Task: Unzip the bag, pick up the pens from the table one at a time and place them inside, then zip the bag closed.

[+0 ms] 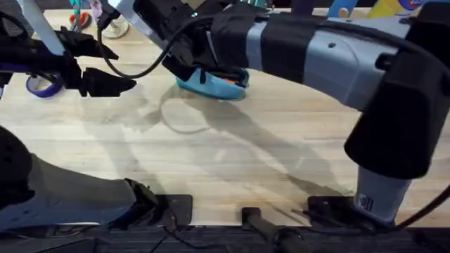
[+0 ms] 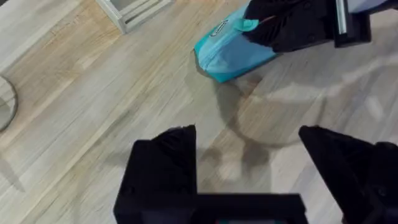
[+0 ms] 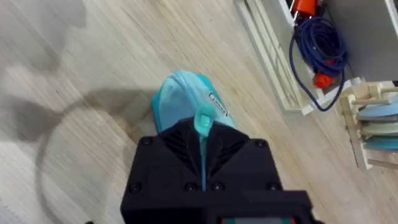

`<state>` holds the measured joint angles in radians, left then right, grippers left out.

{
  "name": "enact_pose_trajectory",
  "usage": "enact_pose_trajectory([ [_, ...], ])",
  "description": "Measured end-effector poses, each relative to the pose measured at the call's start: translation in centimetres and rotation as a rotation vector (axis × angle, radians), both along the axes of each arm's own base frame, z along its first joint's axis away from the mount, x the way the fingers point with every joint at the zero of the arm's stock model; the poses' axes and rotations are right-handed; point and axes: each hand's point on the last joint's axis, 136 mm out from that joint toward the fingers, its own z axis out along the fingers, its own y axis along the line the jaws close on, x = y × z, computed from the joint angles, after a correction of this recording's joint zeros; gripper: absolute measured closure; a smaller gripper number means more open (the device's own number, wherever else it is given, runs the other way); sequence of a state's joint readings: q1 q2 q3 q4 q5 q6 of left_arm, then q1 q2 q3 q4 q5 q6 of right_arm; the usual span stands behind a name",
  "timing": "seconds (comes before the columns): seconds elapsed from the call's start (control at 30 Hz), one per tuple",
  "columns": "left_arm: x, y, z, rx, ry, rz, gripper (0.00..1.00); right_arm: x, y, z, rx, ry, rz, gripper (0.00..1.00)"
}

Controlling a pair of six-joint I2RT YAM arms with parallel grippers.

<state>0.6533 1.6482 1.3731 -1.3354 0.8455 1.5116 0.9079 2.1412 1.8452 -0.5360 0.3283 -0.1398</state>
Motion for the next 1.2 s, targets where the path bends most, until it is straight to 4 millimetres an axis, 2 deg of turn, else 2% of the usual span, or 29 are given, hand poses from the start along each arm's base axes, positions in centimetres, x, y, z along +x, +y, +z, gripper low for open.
enact_pose_trajectory([
  [0.23,0.0,0.0,0.0,0.0,0.0,0.0,0.007,-0.4,0.2,0.4,0.0,-0.003,0.011,0.971],
  [0.6,0.0,0.0,0.0,0.0,0.0,0.0,0.007,-1.8,-0.5,1.0,-0.043,0.027,0.033,0.971],
  [0.8,0.0,0.0,0.0,0.0,0.0,0.0,0.007,-2.3,-0.3,2.1,-0.051,0.033,0.046,0.971],
  [1.2,0.0,0.0,0.0,0.0,0.0,0.0,0.007,-2.8,-0.3,2.2,-0.064,0.043,0.055,0.97],
])
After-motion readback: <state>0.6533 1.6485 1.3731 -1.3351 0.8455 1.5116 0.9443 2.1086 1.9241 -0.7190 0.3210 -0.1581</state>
